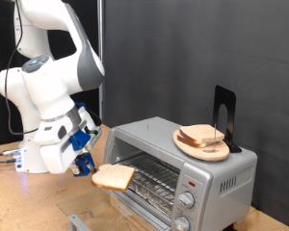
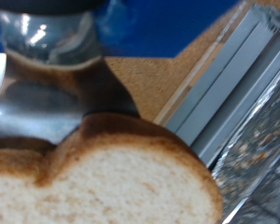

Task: Make a piece of toast with the oven

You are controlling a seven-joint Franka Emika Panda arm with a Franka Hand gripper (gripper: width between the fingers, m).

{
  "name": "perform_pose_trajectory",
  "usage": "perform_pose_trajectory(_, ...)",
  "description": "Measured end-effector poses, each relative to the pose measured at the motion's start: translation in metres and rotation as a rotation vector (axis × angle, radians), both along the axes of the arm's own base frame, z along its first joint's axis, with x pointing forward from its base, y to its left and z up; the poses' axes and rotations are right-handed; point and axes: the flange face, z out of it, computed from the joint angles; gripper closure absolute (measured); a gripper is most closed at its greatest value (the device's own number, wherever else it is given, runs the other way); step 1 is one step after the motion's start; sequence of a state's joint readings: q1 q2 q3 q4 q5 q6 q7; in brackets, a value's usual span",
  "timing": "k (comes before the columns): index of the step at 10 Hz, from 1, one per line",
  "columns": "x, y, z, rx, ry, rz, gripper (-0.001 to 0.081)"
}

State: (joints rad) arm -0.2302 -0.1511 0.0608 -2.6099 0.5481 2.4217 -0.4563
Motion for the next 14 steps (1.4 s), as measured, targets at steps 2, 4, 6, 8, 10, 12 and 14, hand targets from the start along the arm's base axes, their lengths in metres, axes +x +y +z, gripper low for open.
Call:
perform_pose_trajectory(2, 0.005, 0.013, 0.005, -0.028, 0.008, 0.13, 0.034)
perform_pose_trajectory(4, 0.011, 0.023, 0.01, -0.068, 0.023, 0.231, 0.034)
perform_pose_trajectory(6, 0.023, 0.033, 0.012, -0.116, 0.051, 0.315, 0.034)
perform_pose_trajectory(8, 0.04, 0.048, 0.014, -0.194, 0.067, 0.364, 0.034)
perform_pose_trajectory(10, 0.056, 0.067, 0.017, -0.253, 0.049, 0.406, 0.034)
perform_pose_trajectory(12, 0.065, 0.087, 0.026, -0.264, 0.014, 0.43, 0.034)
perform_pose_trajectory(14, 0.067, 0.101, 0.029, -0.264, 0.01, 0.432, 0.034)
